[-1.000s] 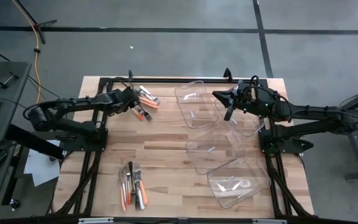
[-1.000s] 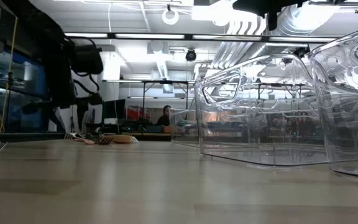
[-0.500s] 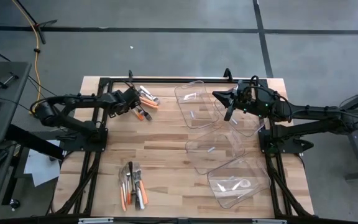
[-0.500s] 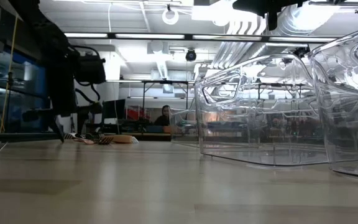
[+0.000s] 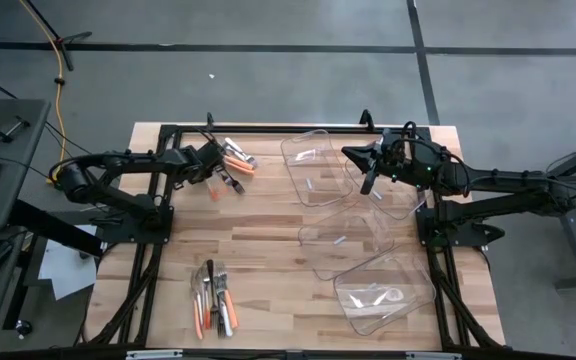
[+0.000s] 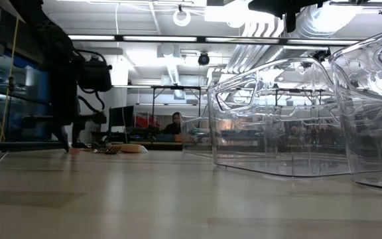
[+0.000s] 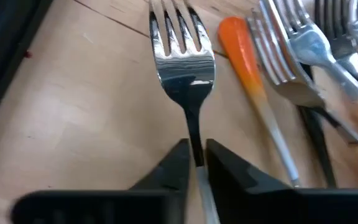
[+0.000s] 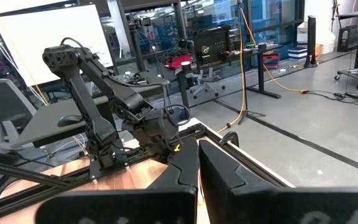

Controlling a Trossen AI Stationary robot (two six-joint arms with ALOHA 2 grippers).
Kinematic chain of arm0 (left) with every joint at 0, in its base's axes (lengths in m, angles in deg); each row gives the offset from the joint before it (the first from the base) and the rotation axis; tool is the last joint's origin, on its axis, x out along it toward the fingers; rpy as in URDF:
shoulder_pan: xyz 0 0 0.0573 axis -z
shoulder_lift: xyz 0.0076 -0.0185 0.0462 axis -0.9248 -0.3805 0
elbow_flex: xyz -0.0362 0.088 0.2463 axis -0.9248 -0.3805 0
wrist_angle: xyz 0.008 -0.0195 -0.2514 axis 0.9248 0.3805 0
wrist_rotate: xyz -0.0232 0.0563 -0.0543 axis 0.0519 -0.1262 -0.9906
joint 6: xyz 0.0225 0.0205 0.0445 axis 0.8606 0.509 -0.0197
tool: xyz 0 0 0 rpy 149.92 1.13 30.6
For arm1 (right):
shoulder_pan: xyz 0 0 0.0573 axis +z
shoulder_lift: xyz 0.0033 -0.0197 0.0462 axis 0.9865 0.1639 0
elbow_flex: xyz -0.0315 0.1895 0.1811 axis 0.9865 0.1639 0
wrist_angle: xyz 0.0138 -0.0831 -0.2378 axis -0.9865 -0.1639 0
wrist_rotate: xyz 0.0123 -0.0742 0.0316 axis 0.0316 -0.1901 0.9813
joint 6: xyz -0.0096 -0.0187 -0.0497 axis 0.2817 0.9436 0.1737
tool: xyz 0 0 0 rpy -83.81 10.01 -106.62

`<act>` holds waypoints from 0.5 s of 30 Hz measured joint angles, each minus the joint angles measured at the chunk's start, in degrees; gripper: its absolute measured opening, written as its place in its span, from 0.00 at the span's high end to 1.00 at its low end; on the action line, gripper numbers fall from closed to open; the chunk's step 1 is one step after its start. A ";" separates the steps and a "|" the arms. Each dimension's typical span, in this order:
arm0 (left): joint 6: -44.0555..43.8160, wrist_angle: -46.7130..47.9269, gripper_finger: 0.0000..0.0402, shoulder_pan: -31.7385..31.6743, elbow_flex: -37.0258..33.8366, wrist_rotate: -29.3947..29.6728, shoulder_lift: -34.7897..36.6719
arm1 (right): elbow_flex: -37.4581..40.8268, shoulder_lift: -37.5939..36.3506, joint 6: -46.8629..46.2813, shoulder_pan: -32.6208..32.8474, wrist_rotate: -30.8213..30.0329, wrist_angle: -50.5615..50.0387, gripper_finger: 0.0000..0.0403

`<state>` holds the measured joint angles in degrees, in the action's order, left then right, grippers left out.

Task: Sort silverware by color (type)
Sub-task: Put the orange fork into the top right transparent bin

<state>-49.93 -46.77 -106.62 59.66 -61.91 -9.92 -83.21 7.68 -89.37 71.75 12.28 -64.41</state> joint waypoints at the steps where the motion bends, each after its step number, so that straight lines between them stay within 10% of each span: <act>1: 0.67 0.53 0.97 0.00 0.00 -0.05 0.10 | 0.00 0.00 0.01 0.00 0.00 -0.02 1.00; 15: 6.02 4.72 0.99 -0.02 -0.15 -0.91 5.13 | 0.00 0.00 0.39 0.00 0.00 -0.02 1.00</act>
<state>-43.91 -42.05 -106.64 59.51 -62.82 -4.79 -83.21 7.68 -88.97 71.75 12.28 -64.43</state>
